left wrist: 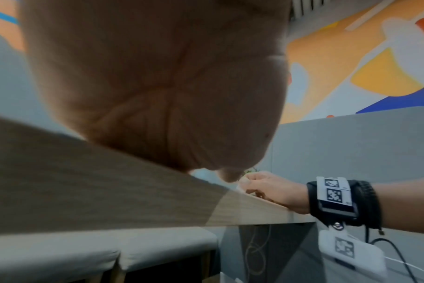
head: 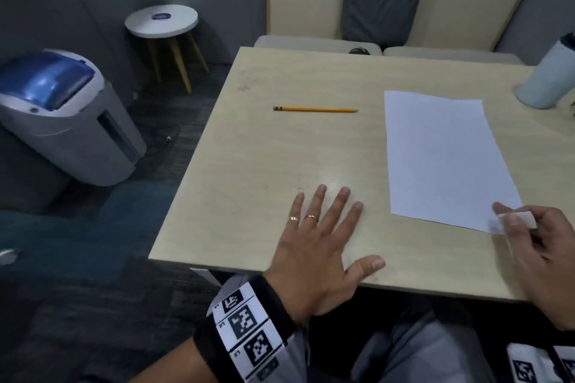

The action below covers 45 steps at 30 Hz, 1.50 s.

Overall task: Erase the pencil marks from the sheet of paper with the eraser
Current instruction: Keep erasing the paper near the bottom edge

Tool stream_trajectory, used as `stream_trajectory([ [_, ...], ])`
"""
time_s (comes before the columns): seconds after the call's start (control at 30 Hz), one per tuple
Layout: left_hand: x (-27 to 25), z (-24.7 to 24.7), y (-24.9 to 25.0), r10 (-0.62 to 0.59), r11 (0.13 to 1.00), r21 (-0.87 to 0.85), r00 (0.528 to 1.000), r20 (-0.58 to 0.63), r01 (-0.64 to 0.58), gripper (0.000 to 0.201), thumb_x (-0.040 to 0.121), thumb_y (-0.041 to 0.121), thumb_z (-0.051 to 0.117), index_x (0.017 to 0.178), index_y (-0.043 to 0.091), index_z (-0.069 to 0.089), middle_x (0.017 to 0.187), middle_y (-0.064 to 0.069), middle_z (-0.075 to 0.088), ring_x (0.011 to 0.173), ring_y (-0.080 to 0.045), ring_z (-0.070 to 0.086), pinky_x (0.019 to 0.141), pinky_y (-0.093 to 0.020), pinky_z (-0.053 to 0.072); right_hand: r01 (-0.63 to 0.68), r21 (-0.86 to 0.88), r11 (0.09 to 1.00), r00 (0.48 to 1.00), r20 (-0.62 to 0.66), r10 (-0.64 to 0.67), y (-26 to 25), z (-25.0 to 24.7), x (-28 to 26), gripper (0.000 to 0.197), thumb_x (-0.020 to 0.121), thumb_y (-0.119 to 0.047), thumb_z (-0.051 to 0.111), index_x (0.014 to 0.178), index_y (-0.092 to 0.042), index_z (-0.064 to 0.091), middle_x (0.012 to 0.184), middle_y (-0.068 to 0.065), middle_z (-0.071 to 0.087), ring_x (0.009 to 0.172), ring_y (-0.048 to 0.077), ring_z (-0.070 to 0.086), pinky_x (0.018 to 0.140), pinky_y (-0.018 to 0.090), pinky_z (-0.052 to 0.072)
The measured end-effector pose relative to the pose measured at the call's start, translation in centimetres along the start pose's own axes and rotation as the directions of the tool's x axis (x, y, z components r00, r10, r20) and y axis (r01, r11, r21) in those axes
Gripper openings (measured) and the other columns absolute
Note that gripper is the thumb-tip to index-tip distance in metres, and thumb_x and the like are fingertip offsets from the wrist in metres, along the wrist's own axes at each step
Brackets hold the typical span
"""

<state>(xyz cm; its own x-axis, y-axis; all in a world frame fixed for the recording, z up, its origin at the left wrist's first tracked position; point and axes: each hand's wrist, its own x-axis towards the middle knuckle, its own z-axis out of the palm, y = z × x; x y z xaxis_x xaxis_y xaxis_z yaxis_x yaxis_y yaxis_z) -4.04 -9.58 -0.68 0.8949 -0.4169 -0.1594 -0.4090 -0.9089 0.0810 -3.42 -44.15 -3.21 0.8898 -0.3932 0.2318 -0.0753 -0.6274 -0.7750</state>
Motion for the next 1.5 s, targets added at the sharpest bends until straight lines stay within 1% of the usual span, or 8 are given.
stream_trajectory([
  [0.13, 0.0, -0.6, -1.9, -0.287, 0.958, -0.032, 0.958, -0.019, 0.286, 0.103, 0.095, 0.080, -0.003, 0.166, 0.006, -0.009, 0.170, -0.020, -0.027, 0.156, -0.040, -0.028, 0.125, -0.061, -0.017, 0.000, -0.003, 1.000, 1.000, 0.028, 0.000, 0.4, 0.0, 0.0, 0.060, 0.093, -0.086, 0.051, 0.121, -0.034, 0.058, 0.131, -0.024, 0.072, 0.115, 0.016, 0.072, 0.096, 0.048, 0.055],
  [0.47, 0.5, 1.0, 1.7, 0.267, 0.957, -0.082, 0.957, -0.111, -0.277, 0.077, 0.108, 0.065, 0.025, 0.166, 0.014, 0.022, 0.177, -0.006, 0.007, 0.163, -0.034, -0.002, 0.129, -0.060, 0.003, 0.091, -0.045, 0.995, 0.991, 0.106, -0.086, -1.6, -2.2, -0.5, 0.022, 0.105, -0.041, 0.064, 0.109, -0.020, 0.066, 0.120, -0.010, 0.077, 0.098, -0.007, 0.070, 0.081, 0.004, 0.047],
  [0.63, 1.8, -0.7, 2.1, 0.189, 0.958, -0.182, 0.966, -0.177, -0.220, 0.071, 0.109, 0.058, 0.026, 0.165, 0.014, 0.024, 0.175, -0.004, 0.016, 0.162, -0.028, 0.007, 0.130, -0.055, 0.003, 0.345, -0.170, 0.923, 0.938, 0.080, -0.336, -4.9, 0.0, -1.0, 0.020, 0.105, -0.030, 0.068, 0.117, -0.014, 0.072, 0.117, -0.004, 0.069, 0.099, 0.025, 0.067, 0.078, 0.019, 0.042],
  [0.8, 1.9, -0.3, 7.3, 0.390, 0.913, -0.084, 0.915, -0.106, -0.399, 0.085, 0.106, 0.069, 0.021, 0.169, 0.017, 0.001, 0.177, -0.003, -0.004, 0.162, -0.029, -0.012, 0.129, -0.056, -0.007, 0.257, -0.067, 0.964, 0.936, 0.264, -0.231, -5.3, 3.2, -1.4, 0.035, 0.103, -0.044, 0.053, 0.127, -0.022, 0.064, 0.132, -0.013, 0.071, 0.107, 0.018, 0.073, 0.091, 0.032, 0.054],
  [1.07, 0.2, -1.3, 4.1, -0.221, 0.975, 0.034, 0.970, 0.096, 0.219, 0.105, 0.096, 0.079, -0.003, 0.160, -0.002, -0.022, 0.165, -0.027, -0.032, 0.155, -0.048, -0.026, 0.124, -0.062, -0.017, 0.201, -0.036, 0.979, 0.955, 0.230, -0.187, -4.2, 3.4, -1.9, 0.020, 0.107, -0.035, 0.057, 0.121, -0.022, 0.064, 0.138, -0.021, 0.067, 0.113, 0.020, 0.069, 0.088, 0.013, 0.048],
  [1.27, 0.5, 0.2, 4.4, 0.183, 0.982, -0.038, 0.983, 0.014, -0.183, 0.087, 0.102, 0.077, 0.004, 0.166, 0.022, -0.016, 0.172, -0.003, -0.028, 0.156, -0.031, -0.032, 0.126, -0.058, -0.012, 0.227, -0.052, 0.972, 0.950, 0.230, -0.210, -4.3, 3.6, -2.0, 0.020, 0.107, -0.031, 0.058, 0.121, -0.019, 0.064, 0.138, -0.017, 0.066, 0.113, 0.022, 0.067, 0.088, 0.023, 0.047],
  [1.4, 1.4, -1.0, 3.4, -0.228, 0.973, 0.050, 0.972, 0.065, 0.225, 0.100, 0.095, 0.076, -0.009, 0.164, 0.004, -0.012, 0.169, -0.024, -0.028, 0.156, -0.050, -0.019, 0.125, -0.064, -0.011, 0.236, -0.031, 0.971, 0.946, 0.235, -0.222, -4.1, 3.7, -2.1, 0.015, 0.107, -0.030, 0.059, 0.118, -0.021, 0.063, 0.139, -0.018, 0.066, 0.118, 0.022, 0.067, 0.095, 0.030, 0.051],
  [1.5, 1.6, -0.6, 3.3, -0.076, 0.995, -0.068, 0.997, -0.026, 0.075, 0.094, 0.100, 0.072, 0.001, 0.166, 0.006, -0.004, 0.169, -0.017, -0.032, 0.158, -0.045, -0.019, 0.128, -0.062, 0.000, 0.235, -0.033, 0.972, 0.946, 0.239, -0.220, -4.3, 3.7, -2.2, 0.015, 0.107, -0.031, 0.059, 0.118, -0.023, 0.063, 0.139, -0.017, 0.066, 0.117, 0.021, 0.067, 0.094, 0.028, 0.051],
])
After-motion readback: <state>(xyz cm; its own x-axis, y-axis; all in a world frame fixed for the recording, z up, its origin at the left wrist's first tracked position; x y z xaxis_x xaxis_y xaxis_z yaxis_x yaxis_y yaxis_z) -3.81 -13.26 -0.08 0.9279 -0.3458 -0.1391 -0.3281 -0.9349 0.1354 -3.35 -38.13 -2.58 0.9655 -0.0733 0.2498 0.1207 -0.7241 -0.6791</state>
